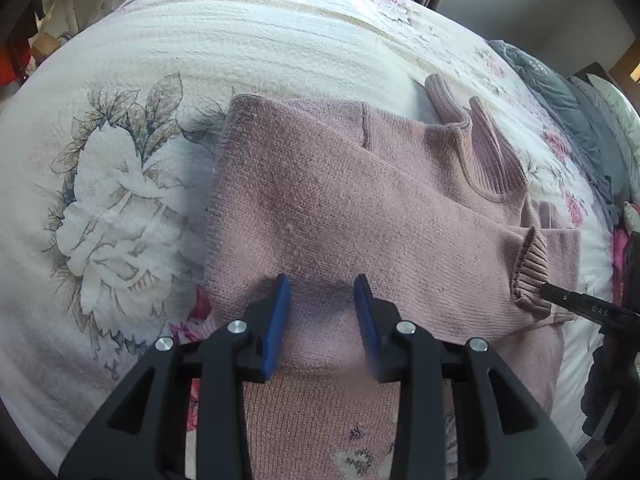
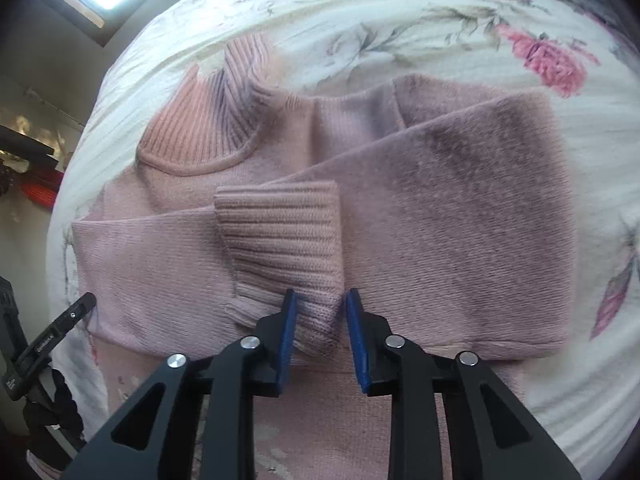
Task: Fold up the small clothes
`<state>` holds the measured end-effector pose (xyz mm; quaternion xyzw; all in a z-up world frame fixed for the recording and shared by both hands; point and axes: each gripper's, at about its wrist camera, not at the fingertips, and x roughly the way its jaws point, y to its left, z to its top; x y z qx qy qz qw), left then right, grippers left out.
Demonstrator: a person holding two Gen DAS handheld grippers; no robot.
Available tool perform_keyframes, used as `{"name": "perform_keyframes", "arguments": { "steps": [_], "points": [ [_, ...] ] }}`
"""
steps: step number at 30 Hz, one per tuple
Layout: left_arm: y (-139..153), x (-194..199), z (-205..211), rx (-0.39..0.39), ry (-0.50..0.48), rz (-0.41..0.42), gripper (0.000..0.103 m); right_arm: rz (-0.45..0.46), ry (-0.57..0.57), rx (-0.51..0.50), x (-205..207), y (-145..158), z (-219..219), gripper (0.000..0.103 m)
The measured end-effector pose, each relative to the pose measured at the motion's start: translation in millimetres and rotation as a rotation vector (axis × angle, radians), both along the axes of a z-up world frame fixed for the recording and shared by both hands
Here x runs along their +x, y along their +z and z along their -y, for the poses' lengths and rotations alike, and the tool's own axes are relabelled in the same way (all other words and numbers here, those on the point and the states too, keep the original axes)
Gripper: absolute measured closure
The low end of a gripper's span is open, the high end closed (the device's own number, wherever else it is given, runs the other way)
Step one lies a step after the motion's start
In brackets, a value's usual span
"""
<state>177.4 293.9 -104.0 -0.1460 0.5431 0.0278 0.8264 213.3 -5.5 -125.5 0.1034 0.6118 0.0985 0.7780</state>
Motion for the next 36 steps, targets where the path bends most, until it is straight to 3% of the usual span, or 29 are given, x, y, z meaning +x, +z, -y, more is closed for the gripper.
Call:
{"name": "perform_keyframes", "arguments": {
  "steps": [3,6,9,12,15,17,18,21,25,28,32,34,36],
  "points": [
    [6.5,-2.1,-1.2,-0.013,0.011,0.013,0.070,0.085,0.010,-0.033,-9.4,27.3,-1.5,0.065],
    [14.7,-2.6,7.0,-0.025,-0.003,0.044,0.069,0.101,0.119,-0.027,-13.1,37.5,-27.5,0.050],
    [16.7,2.8,23.4,-0.016,-0.047,0.047,0.066,0.064,0.205,-0.091,-13.5,21.8,-59.8,0.046],
    [12.0,7.2,31.3,-0.009,-0.063,0.033,0.065,0.000,0.201,-0.181,-10.3,-7.5,-69.6,0.044],
    [0.1,9.4,29.2,-0.021,-0.044,0.001,0.065,-0.003,0.191,-0.193,-5.2,-19.6,-66.8,0.054],
    [-3.4,9.0,28.3,-0.020,-0.041,0.001,0.065,-0.003,0.177,-0.158,-3.1,-15.9,-59.5,0.074],
    [-3.8,9.3,29.3,-0.014,-0.045,0.001,0.065,-0.004,0.159,-0.118,-2.8,-11.3,-50.1,0.093],
    [-4.9,10.5,31.4,-0.008,-0.055,0.001,0.063,0.002,0.060,0.024,-6.1,3.6,-12.7,0.093],
    [-6.7,11.6,31.9,-0.003,-0.061,0.001,0.063,0.024,-0.045,0.074,-16.2,17.5,36.7,0.093],
    [-6.4,11.0,32.5,0.005,-0.067,0.001,0.063,-0.001,-0.100,0.052,-21.6,12.2,71.7,0.081],
    [1.0,10.7,35.8,0.014,-0.070,0.007,0.063,0.013,-0.136,0.021,-30.9,11.1,98.5,0.074],
    [7.7,9.5,39.7,0.036,-0.085,0.028,0.062,0.026,-0.134,0.069,-26.8,15.6,107.0,0.057],
    [12.0,10.8,46.7,0.054,-0.106,0.044,0.060,0.039,-0.110,0.073,-18.4,17.7,103.9,0.052]
  ]
}}
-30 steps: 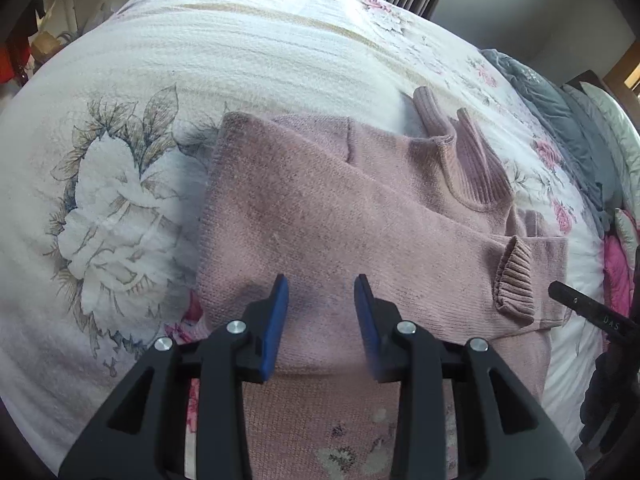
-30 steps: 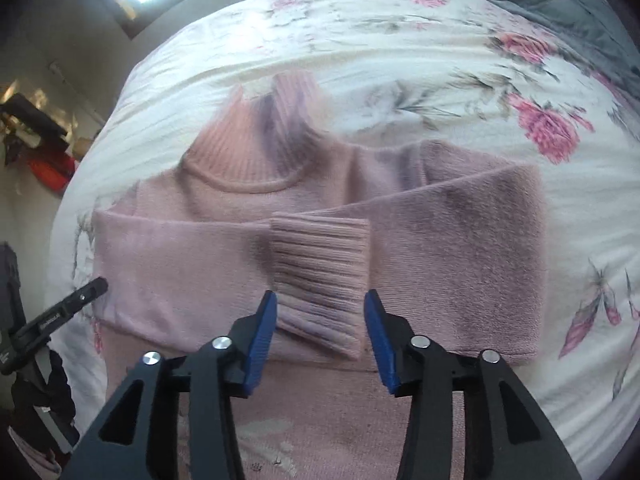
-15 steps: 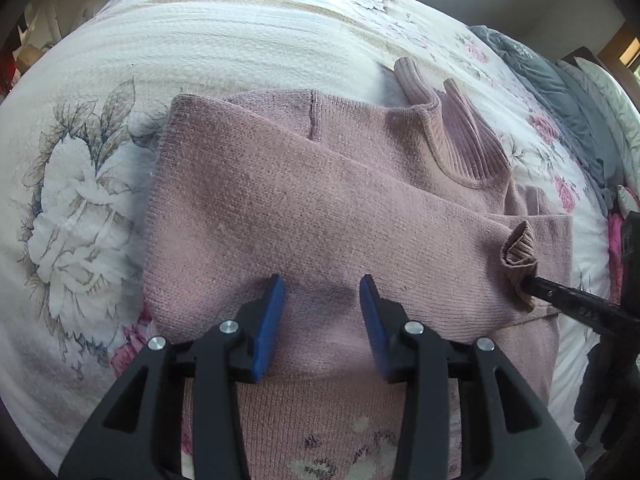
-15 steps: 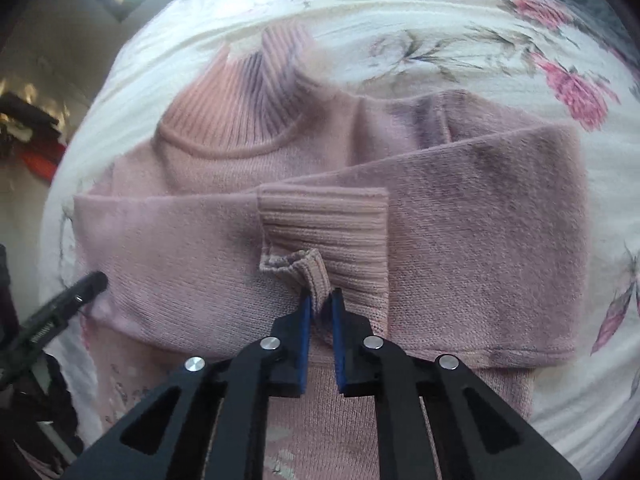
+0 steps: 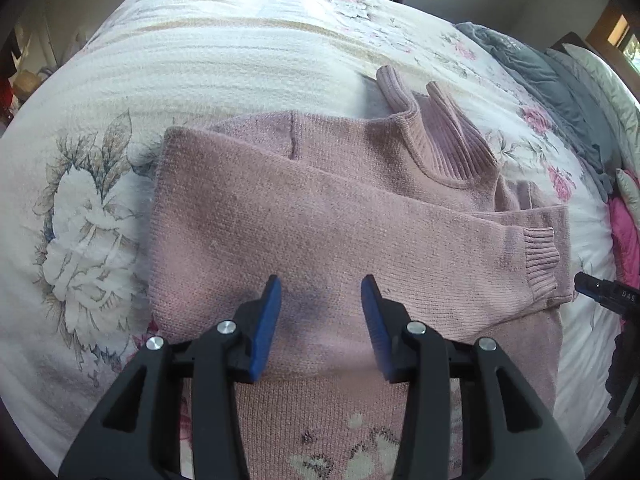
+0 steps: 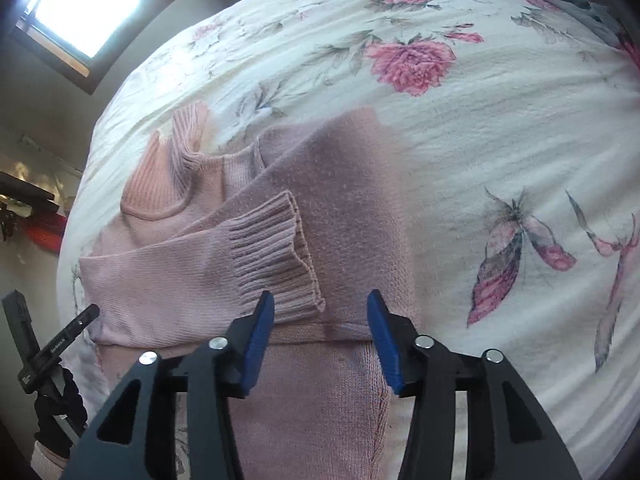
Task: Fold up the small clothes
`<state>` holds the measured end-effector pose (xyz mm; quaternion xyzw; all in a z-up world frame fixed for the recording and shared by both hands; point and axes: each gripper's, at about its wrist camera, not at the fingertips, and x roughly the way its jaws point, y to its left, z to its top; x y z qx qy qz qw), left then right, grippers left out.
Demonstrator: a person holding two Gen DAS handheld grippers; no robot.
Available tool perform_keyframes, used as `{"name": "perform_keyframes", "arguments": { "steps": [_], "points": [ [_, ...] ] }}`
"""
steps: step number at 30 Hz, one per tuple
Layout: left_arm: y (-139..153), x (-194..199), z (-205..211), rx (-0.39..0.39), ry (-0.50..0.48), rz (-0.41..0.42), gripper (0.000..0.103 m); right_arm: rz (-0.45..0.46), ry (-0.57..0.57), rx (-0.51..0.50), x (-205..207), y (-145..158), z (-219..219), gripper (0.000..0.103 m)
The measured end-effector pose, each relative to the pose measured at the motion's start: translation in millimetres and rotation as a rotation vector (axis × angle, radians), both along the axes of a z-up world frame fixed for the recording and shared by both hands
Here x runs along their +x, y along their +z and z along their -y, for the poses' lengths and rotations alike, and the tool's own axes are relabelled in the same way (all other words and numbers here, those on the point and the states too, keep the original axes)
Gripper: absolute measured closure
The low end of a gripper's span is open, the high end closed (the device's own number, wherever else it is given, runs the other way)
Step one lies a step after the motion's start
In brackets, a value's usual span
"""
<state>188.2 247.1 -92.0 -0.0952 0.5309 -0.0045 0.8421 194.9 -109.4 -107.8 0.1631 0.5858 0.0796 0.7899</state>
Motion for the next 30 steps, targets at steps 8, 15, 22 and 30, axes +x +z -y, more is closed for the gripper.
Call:
{"name": "perform_keyframes", "arguments": {
  "steps": [8,15,22,30],
  "points": [
    [-14.7,14.2,23.6,0.015,-0.008,-0.030,0.058,-0.071,0.076,-0.020,42.7,-32.7,-24.9,0.061],
    [-19.1,15.1,21.6,0.009,-0.011,-0.030,0.056,-0.047,0.120,-0.021,33.0,-21.3,-17.4,0.099],
    [-22.3,19.1,19.3,0.002,-0.021,-0.047,0.055,-0.029,0.115,-0.026,31.6,-23.4,-1.3,0.103],
    [15.6,54.3,30.1,-0.047,-0.076,0.035,0.052,0.058,0.191,0.112,82.8,13.6,-33.0,0.067]
  ]
}}
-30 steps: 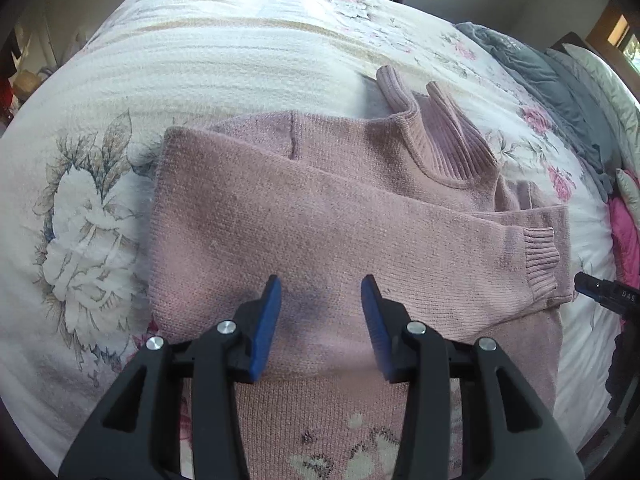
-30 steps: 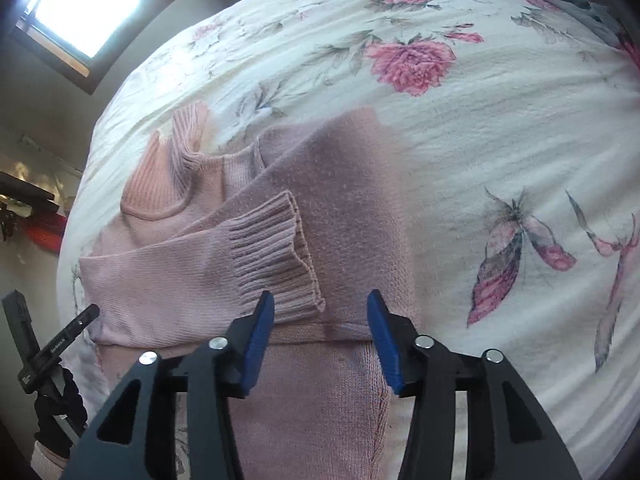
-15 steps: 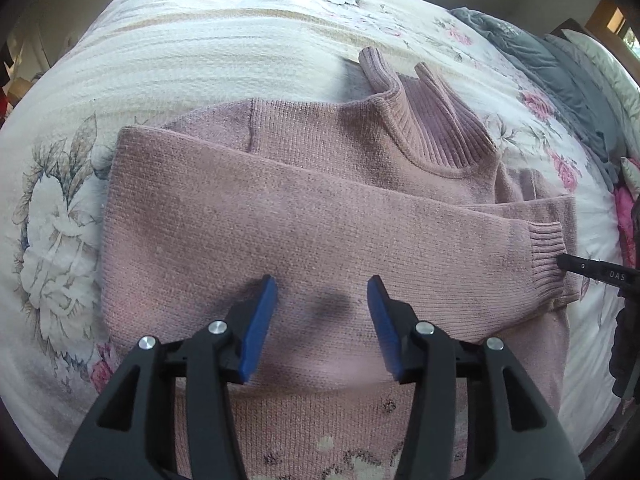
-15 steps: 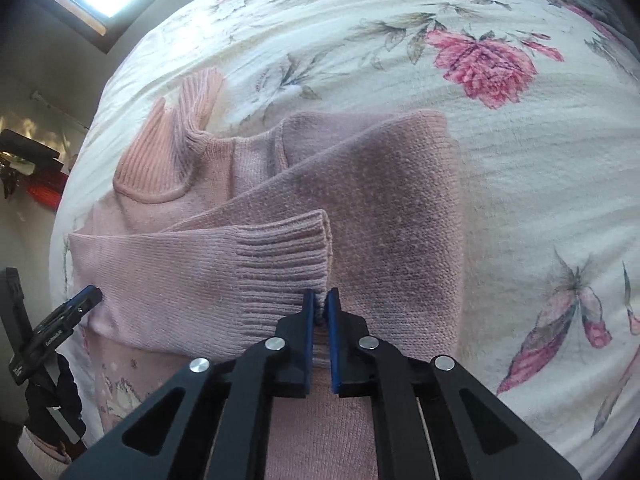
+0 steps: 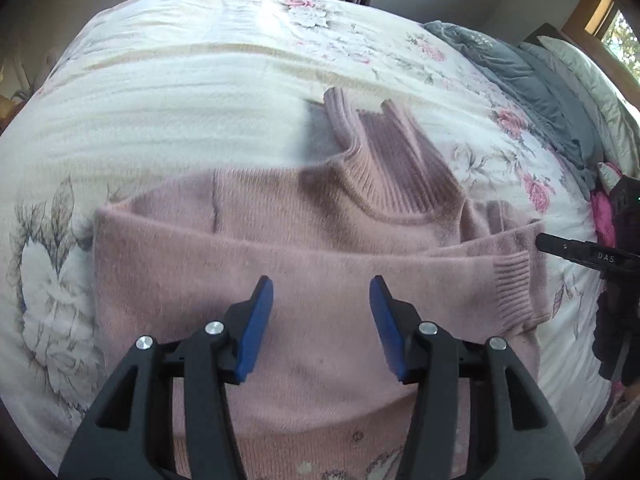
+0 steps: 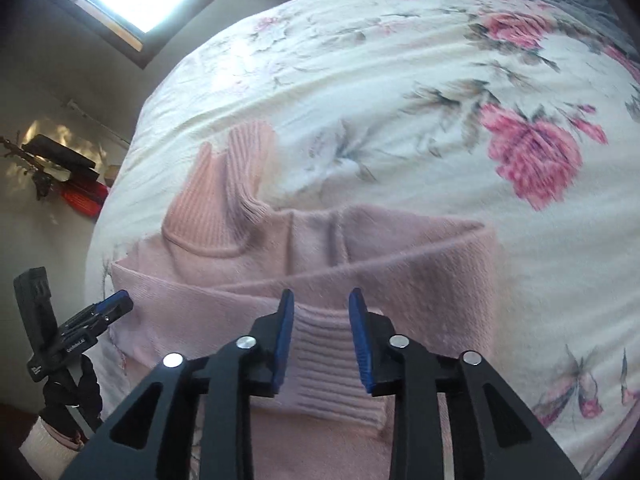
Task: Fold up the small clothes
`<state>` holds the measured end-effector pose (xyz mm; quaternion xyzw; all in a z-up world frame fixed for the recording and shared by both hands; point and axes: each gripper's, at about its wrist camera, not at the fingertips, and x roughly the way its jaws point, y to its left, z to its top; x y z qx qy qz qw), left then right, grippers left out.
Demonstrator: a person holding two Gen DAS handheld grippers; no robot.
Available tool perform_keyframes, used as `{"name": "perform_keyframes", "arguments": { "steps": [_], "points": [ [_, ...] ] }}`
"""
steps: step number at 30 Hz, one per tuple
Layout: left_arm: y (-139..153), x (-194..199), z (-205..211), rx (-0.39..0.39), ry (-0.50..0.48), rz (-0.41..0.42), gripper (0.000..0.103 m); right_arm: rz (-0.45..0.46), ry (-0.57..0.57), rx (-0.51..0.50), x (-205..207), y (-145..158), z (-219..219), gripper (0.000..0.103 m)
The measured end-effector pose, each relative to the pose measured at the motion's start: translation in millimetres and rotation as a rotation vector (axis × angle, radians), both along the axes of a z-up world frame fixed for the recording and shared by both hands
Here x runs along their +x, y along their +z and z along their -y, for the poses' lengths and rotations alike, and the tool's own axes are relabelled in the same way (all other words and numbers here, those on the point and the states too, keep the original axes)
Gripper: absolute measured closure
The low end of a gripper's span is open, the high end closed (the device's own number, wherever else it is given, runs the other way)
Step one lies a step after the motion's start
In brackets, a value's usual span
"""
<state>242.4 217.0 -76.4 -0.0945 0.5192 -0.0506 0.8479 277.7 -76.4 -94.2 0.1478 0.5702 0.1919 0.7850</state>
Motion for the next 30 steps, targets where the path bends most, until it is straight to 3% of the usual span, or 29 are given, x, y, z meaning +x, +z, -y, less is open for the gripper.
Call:
{"name": "perform_keyframes", "arguments": {
  "steps": [6,13,21,23,24,26,30],
  "points": [
    [6.4,74.2,8.6,-0.028,0.007,0.014,0.052,0.003,0.075,0.070,68.4,4.5,-59.4,0.041],
    [-15.6,140.1,22.6,-0.010,-0.011,-0.053,0.051,-0.087,0.081,0.081,126.0,-23.0,-97.2,0.038],
    [-45.6,169.5,38.4,0.020,-0.059,-0.127,0.051,-0.173,0.063,0.075,155.5,-50.1,-117.4,0.037],
    [-48.4,174.1,39.3,0.031,-0.049,-0.126,0.059,-0.169,0.078,0.048,157.5,-52.3,-123.6,0.057],
    [-48.5,176.2,38.2,0.026,-0.047,-0.125,0.063,-0.159,0.092,0.039,157.0,-52.2,-126.6,0.077],
    [-46.0,176.9,34.3,-0.019,-0.047,-0.119,0.088,-0.127,0.105,0.042,152.4,-45.9,-127.4,0.083],
    [-25.7,162.7,27.9,-0.092,-0.066,-0.050,0.094,-0.013,0.145,0.069,126.5,-15.6,-118.3,0.088]
  ]
}}
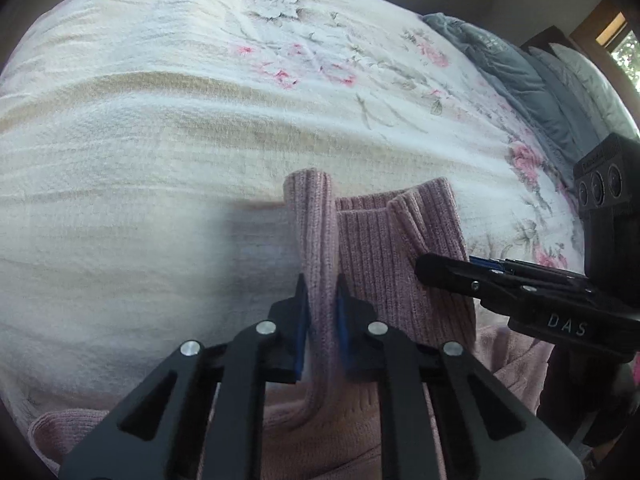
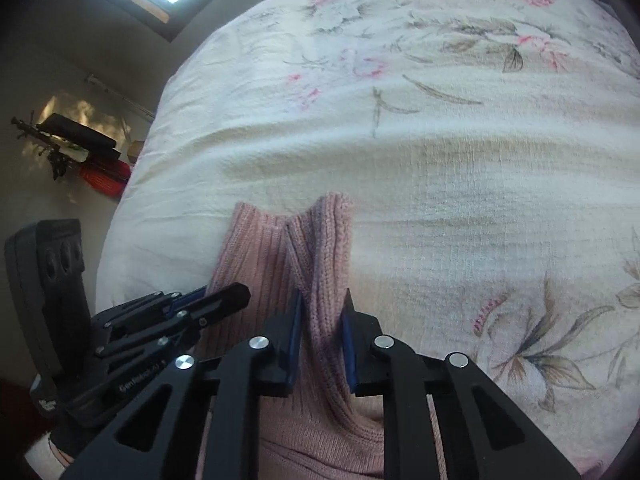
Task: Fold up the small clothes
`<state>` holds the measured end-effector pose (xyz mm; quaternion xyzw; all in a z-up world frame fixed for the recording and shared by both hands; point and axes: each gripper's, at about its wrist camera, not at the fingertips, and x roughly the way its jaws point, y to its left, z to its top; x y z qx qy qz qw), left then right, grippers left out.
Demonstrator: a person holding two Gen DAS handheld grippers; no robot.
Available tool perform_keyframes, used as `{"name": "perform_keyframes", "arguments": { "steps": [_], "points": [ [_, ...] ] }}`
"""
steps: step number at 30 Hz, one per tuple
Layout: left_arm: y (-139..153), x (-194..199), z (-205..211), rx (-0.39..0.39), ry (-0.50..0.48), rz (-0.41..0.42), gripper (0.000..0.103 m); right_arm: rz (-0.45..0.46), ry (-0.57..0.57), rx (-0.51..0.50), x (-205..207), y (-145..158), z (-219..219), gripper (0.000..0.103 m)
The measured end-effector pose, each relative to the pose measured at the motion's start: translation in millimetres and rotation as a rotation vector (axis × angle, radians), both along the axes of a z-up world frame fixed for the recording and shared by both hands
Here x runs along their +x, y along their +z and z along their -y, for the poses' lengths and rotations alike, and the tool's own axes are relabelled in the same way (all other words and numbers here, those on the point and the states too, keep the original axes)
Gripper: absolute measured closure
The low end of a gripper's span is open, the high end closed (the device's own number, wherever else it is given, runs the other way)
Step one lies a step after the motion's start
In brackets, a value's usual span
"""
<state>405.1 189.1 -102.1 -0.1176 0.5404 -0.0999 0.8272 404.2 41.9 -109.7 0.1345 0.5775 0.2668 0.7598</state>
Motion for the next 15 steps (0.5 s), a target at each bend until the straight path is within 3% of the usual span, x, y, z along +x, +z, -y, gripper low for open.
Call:
{"name": "perform_keyframes", "arguments": {
  "steps": [3,7,15],
  "points": [
    [21.7,-24.5,-5.6,-0.062,-0.027,0.077,0.094,0.084,0.035,0.032,-29.0,24.0,15.2,0.091],
    [41.6,-65.8,-6.5,-0.091,-0.078,0.171,0.094,0.130,0.059,0.089,-68.5,43.1,33.2,0.091],
    [37.3,-144.9,-7.8,-0.082,-0.153,0.194,0.093,0.183,0.165,-0.001,-139.2,48.6,38.6,0.091]
  ]
}}
